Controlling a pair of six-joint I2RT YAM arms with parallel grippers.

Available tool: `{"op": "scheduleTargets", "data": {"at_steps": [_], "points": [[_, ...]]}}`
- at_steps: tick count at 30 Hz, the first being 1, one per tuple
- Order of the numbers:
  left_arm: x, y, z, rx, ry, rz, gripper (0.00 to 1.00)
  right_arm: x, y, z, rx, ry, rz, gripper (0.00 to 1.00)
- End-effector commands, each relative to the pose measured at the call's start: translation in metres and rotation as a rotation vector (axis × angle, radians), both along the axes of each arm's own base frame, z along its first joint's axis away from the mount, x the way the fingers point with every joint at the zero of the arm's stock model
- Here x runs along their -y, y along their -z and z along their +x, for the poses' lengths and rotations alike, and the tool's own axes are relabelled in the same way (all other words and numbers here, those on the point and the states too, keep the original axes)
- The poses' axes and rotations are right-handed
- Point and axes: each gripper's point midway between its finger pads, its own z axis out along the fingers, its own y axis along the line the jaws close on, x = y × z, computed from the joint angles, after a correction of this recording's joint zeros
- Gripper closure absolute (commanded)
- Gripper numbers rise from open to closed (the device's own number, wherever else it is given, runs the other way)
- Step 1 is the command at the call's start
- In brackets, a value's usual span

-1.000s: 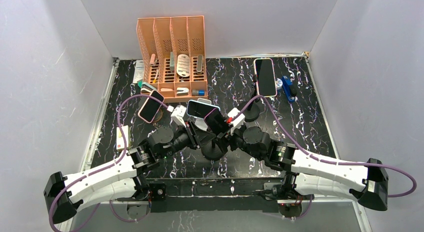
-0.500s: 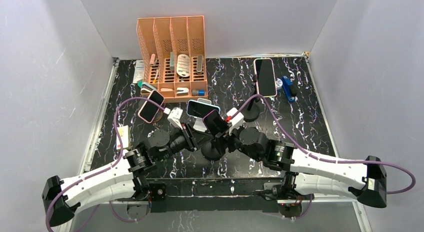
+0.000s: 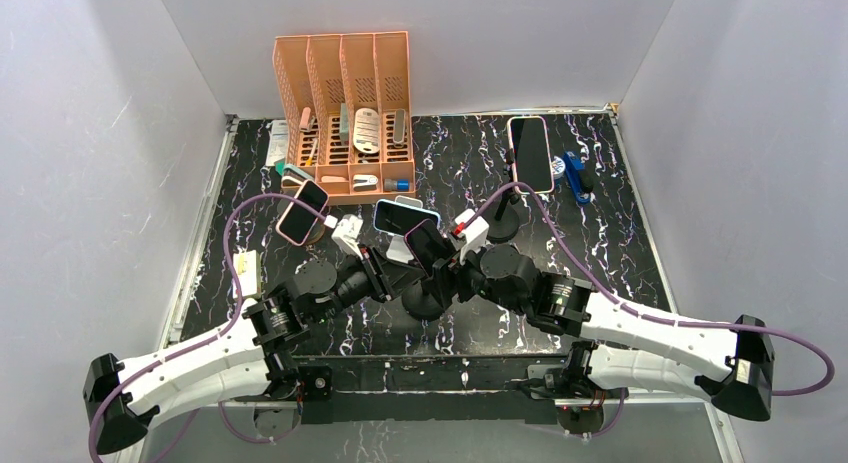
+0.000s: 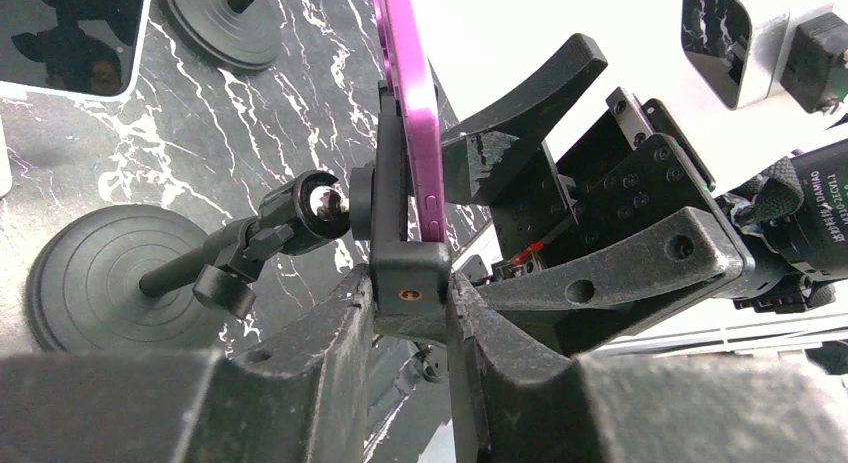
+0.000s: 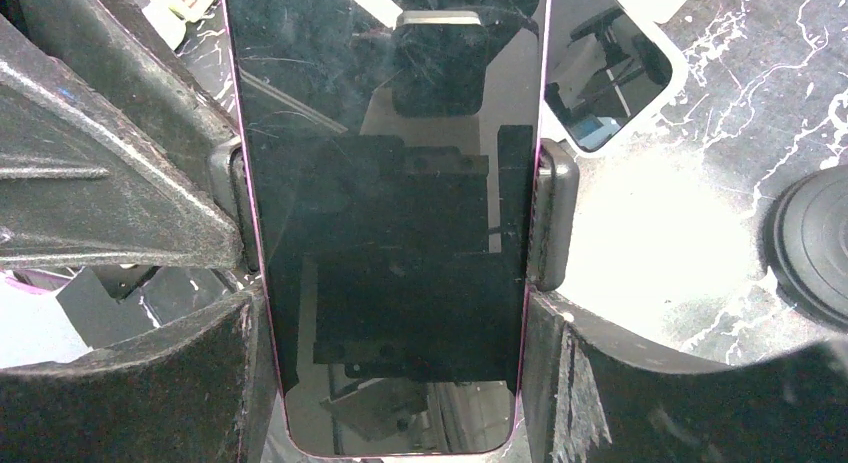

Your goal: Remove the phone from the phone stand

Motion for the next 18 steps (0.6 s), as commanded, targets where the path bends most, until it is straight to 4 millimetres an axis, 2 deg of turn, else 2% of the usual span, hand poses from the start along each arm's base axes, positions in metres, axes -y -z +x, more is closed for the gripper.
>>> {"op": "scheduleTargets", "data": {"at_steps": [1,18], "points": [[-0.019,0.015,-0.001,0.013,-0.025,0.098,1.00,0.078,0.030,0.048,0.039,0.352,-0.253,0.99],[-0.025,0.024,-0.001,0.014,-0.041,0.123,1.00,0.070,0.019,0.041,0.007,0.314,-0.175,0.99]]}}
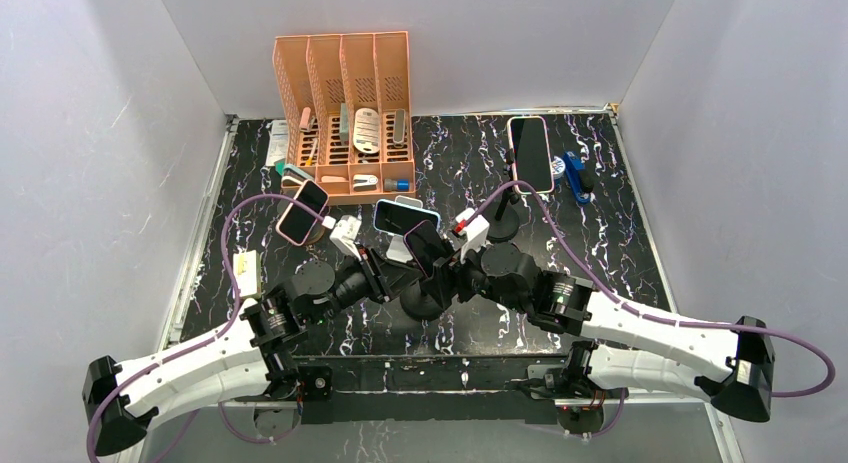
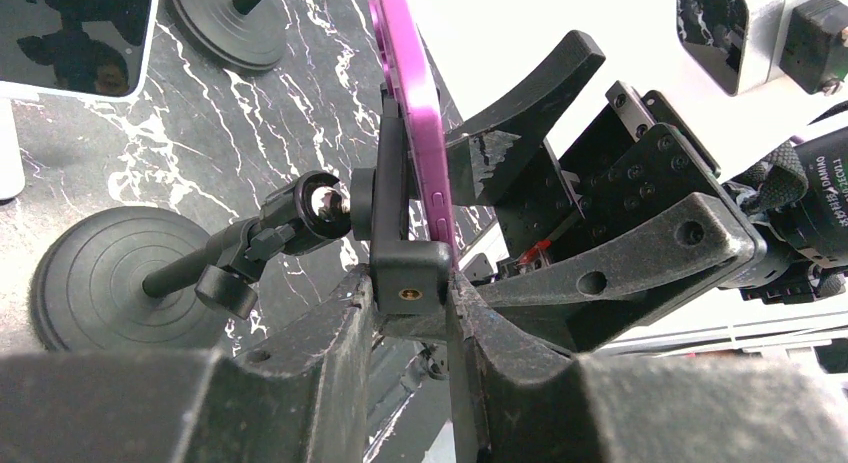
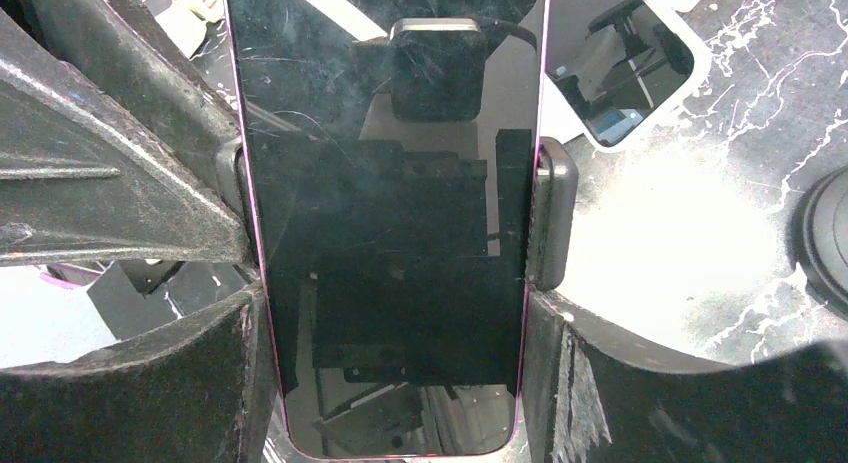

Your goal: Remove the phone from the phone stand

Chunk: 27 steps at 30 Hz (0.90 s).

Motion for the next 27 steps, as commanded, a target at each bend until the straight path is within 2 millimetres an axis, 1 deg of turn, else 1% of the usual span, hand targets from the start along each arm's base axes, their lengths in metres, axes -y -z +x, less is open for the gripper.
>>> {"op": "scheduleTargets", "data": {"at_steps": [1,7,14,22,27], "points": [[-0.022,0.025,-0.001,0.004,-0.039,0.116,1.00,0.071,0.019,0.043,0.041,0.311,-0.184,0.99],[-0.021,0.032,0.001,0.000,-0.039,0.129,1.00,0.053,0.006,0.033,0.014,0.222,-0.113,0.99],[-0.013,0.032,0.002,-0.004,-0.024,0.132,1.00,0.033,-0.010,0.020,-0.010,0.112,-0.037,0.99],[-0.004,0.032,0.005,-0.007,-0.007,0.142,1.00,0.010,-0.045,-0.004,-0.034,-0.041,0.110,0.99],[0.001,0.033,0.006,-0.010,0.001,0.139,1.00,0.003,-0.064,-0.018,-0.050,-0.119,0.174,0.99]]}}
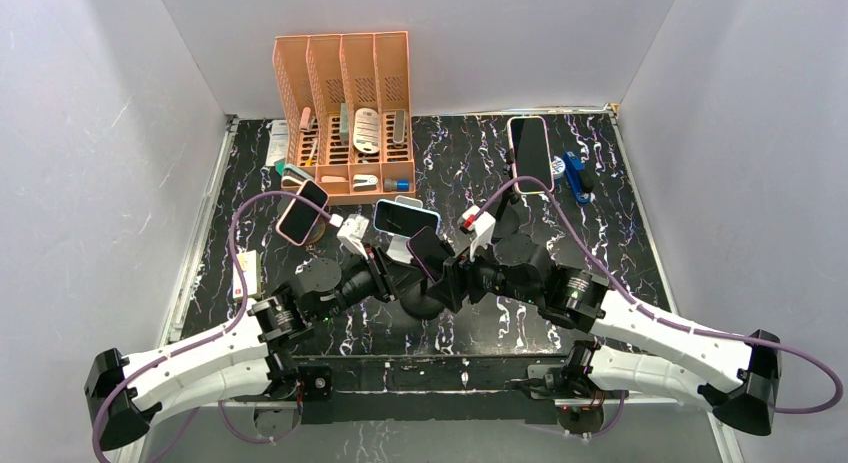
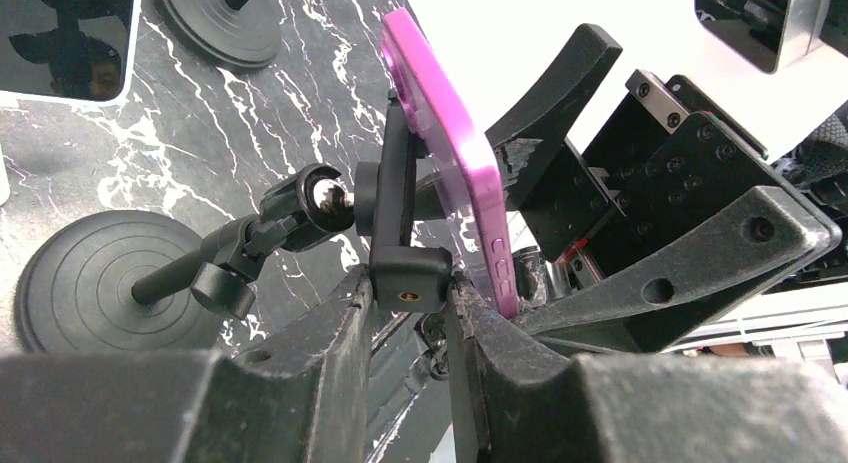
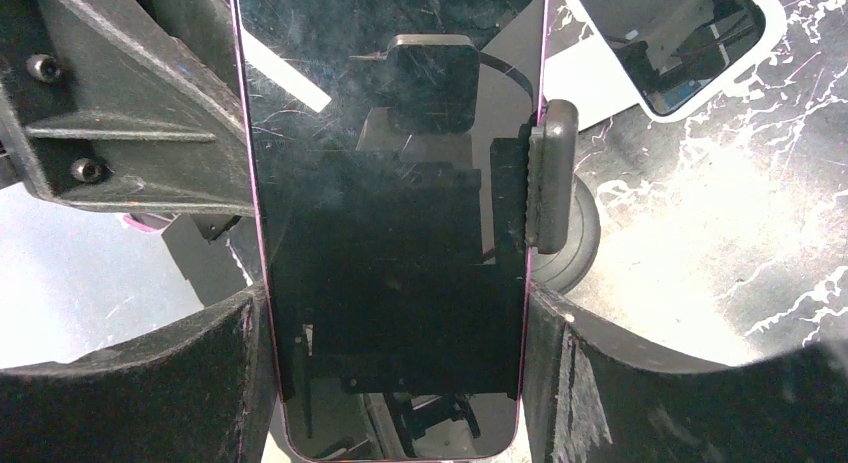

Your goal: Remove the phone from the phone stand

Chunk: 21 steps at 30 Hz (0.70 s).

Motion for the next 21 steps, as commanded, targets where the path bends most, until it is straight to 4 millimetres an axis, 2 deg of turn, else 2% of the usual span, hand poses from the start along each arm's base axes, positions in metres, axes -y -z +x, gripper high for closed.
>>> {"op": "scheduleTargets", "data": {"at_steps": [1,9,14,17,21], "points": [[-0.007,0.029,0.004,-0.019,-0.017,0.127,1.00,-0.003,-0.056,0.001,0.040,-0.004,0.139,0.99],[-0.002,0.028,0.005,-0.024,-0.008,0.131,1.00,-0.003,-0.071,-0.016,0.018,-0.077,0.181,0.99],[-0.003,0.024,0.005,-0.020,-0.011,0.135,0.94,0.001,-0.077,-0.023,0.028,-0.109,0.186,0.99],[-0.003,0.021,0.004,-0.019,-0.008,0.127,0.85,0.004,-0.087,-0.027,0.043,-0.127,0.200,0.99],[-0.005,0.010,0.003,-0.029,-0.014,0.099,0.64,0.009,-0.106,-0.031,0.078,-0.140,0.235,0.99]]}}
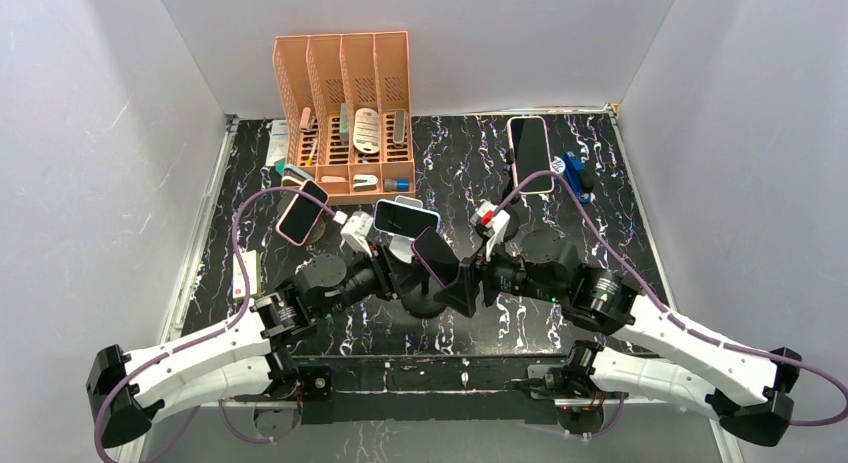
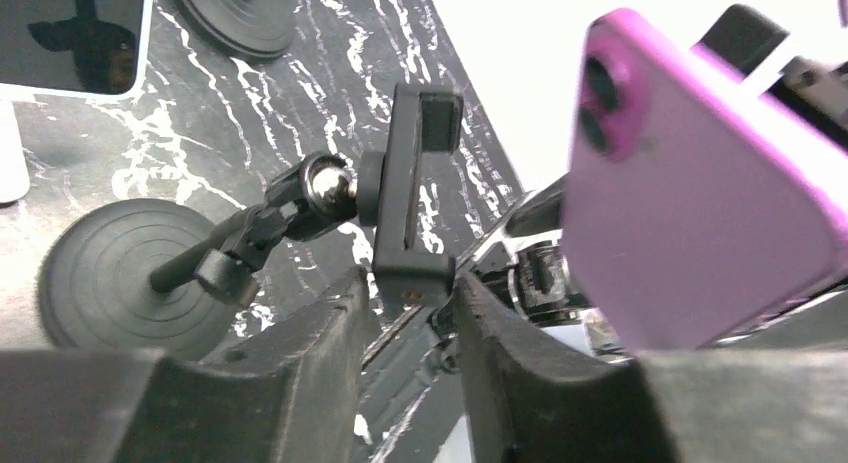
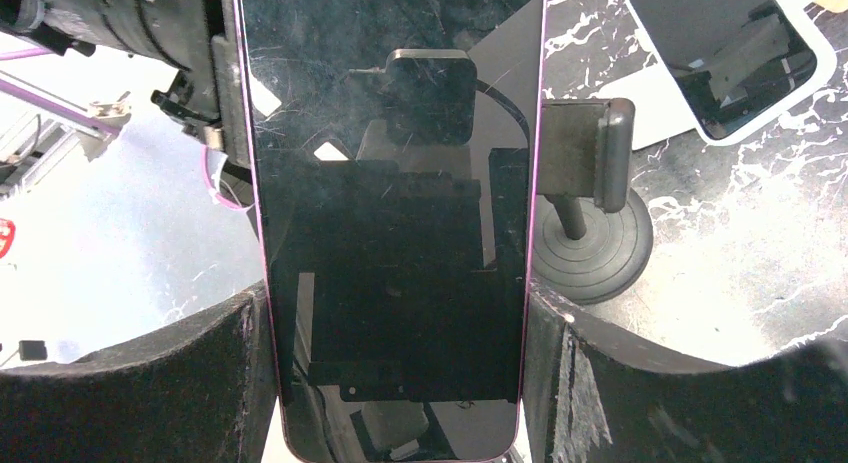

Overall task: Remove the phone from the phone stand
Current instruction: Remove the phone from the phone stand, then place the phone at the center of the board.

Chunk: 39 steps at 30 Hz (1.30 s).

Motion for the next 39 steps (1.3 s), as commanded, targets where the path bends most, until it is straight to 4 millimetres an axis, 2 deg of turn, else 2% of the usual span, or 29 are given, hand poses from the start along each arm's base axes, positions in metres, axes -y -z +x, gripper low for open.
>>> {"op": "scheduleTargets", "data": {"at_steps": [1,5,10,13,17,20,23,26,30,39], "points": [[-0.011,0.006,0.000,-0.022,-0.026,0.061,0.57,0.003,-0.068,-0.004,0.106,-0.026,0.158,0.99],[-0.014,-0.010,0.000,-0.013,-0.035,0.043,0.41,0.009,-0.078,-0.001,0.146,-0.010,0.151,0.99],[-0.020,-0.024,-0.002,-0.009,-0.043,0.029,0.32,0.011,-0.086,0.000,0.182,-0.015,0.144,0.99],[-0.034,-0.034,-0.003,-0.005,-0.083,0.014,0.27,0.012,-0.090,0.008,0.220,0.008,0.127,0.99],[-0.065,-0.070,0.002,0.067,-0.201,-0.107,0.20,0.012,-0.093,0.025,0.298,0.055,0.084,0.99],[-0.085,-0.102,0.004,0.140,-0.266,-0.182,0.20,0.006,-0.102,0.035,0.350,0.068,0.075,0.99],[-0.095,-0.130,0.007,0.225,-0.293,-0.182,0.21,-0.004,-0.111,0.052,0.396,0.111,0.067,0.99],[-0.097,-0.157,0.009,0.299,-0.290,-0.147,0.21,-0.010,-0.125,0.068,0.439,0.169,0.076,0.99],[-0.089,-0.179,0.014,0.350,-0.276,-0.096,0.21,-0.021,-0.142,0.082,0.469,0.211,0.103,0.99],[-0.058,-0.189,0.026,0.376,-0.239,-0.109,0.23,-0.040,-0.153,0.090,0.458,0.227,0.165,0.99]]}}
